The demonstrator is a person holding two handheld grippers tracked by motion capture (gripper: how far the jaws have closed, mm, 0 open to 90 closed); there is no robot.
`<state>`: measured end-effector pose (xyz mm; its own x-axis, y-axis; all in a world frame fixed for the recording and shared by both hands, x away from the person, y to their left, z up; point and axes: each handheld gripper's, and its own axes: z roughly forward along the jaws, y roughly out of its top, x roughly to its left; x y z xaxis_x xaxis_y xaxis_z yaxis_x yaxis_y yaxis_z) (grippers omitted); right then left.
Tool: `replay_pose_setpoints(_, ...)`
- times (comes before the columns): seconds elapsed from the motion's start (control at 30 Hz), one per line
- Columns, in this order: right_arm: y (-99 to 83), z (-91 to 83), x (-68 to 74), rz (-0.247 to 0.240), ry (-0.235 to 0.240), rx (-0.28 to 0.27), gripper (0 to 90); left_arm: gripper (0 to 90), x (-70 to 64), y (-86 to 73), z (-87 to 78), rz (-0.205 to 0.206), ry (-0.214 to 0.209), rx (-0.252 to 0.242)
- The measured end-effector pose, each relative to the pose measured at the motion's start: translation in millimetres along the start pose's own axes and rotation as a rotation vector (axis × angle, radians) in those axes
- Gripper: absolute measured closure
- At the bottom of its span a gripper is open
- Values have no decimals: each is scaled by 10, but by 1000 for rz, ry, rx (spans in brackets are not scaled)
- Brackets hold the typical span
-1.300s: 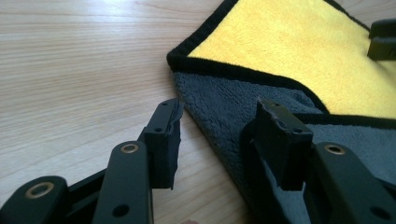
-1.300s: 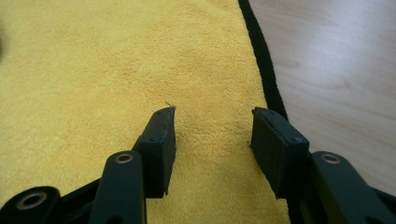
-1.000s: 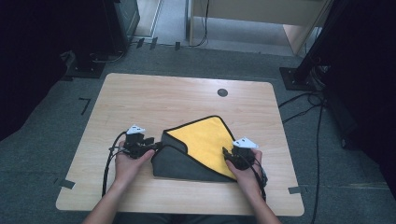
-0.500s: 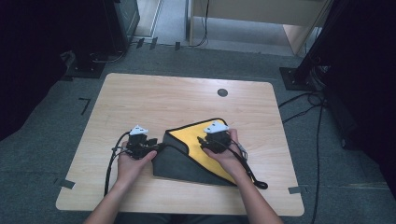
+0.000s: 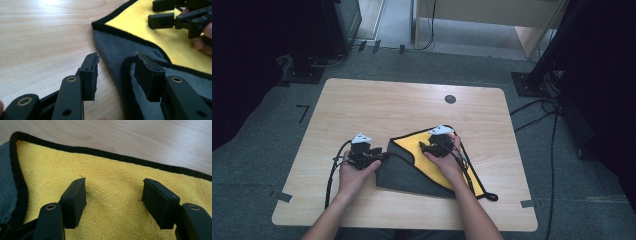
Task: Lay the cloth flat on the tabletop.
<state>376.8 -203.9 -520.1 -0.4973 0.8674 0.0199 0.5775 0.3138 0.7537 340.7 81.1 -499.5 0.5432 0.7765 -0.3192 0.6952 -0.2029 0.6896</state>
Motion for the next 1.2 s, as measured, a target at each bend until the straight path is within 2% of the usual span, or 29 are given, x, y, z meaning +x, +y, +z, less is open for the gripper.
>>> replay_pose_setpoints(0.17, 53, 63, -132, 71, -108, -6, 331, 535, 39, 153, -13, -20, -4, -15)
replay_pose_setpoints(0.23, 72, 83, -207, 122, -132, -1, 327, 533, 47, 201, 16, -26, -3, -19)
replay_pose_setpoints(0.3, 88, 99, -241, 139, -152, 2, 323, 529, 56, 265, 63, -40, 1, -26)
replay_pose_setpoints(0.4, 95, 103, -238, 136, -157, 3, 321, 518, 52, 374, 163, -63, 5, -28)
replay_pose_setpoints(0.5, 84, 65, -231, 106, -170, 9, 303, 515, 27, 436, 309, -73, 39, 31)
replay_pose_setpoints(0.53, 72, 45, -235, 91, -179, 10, 304, 519, 19, 439, 344, -75, 30, 46)
replay_pose_setpoints(0.57, 60, 28, -242, 85, -184, 11, 300, 528, 1, 436, 364, -70, 30, 55)
replay_pose_setpoints(0.6, 51, 13, -254, 79, -186, 14, 298, 561, -51, 421, 387, -28, 57, 82)
replay_pose_setpoints(0.63, 36, -15, -283, 82, -189, 19, 299, 647, -91, 405, 393, 14, 70, 99)
replay_pose_setpoints(0.7, 17, -48, -333, 85, -184, 23, 299, 784, -145, 364, 361, 86, 89, 91)
replay_pose_setpoints(0.73, 7, -72, -357, 87, -187, 24, 303, 832, -153, 348, 316, 96, 81, 80)
replay_pose_setpoints(0.77, -6, -99, -377, 86, -193, 23, 307, 861, -153, 328, 260, 90, 54, 59)
replay_pose_setpoints(0.83, -41, -160, -421, 80, -198, 16, 312, 873, -167, 280, 131, 105, 11, 24)
replay_pose_setpoints(0.87, -58, -183, -434, 81, -198, 18, 311, 873, -197, 213, 9, 139, -23, 5)
replay_pose_setpoints(0.9, -97, -223, -456, 74, -201, 17, 312, 872, -211, 170, -56, 157, -38, -3)
replay_pose_setpoints(0.93, -119, -242, -467, 70, -202, 20, 312, 870, -221, 105, -142, 179, -72, -14)
replay_pose_setpoints(1.0, -178, -283, -507, 58, -192, 27, 310, 859, -224, -43, -308, 202, -135, -22)
replay_pose_setpoints(1.07, -228, -323, -540, 68, -173, 24, 310, 858, -214, -209, -440, 242, -215, 0)
replay_pose_setpoints(1.13, -259, -354, -572, 77, -168, 22, 309, 827, -179, -356, -523, 267, -330, 60)
replay_pose_setpoints(1.17, -273, -366, -582, 85, -163, 23, 309, 802, -162, -413, -554, 273, -369, 81)
replay_pose_setpoints(1.2, -286, -373, -591, 94, -160, 19, 309, 748, -144, -448, -579, 276, -388, 86)
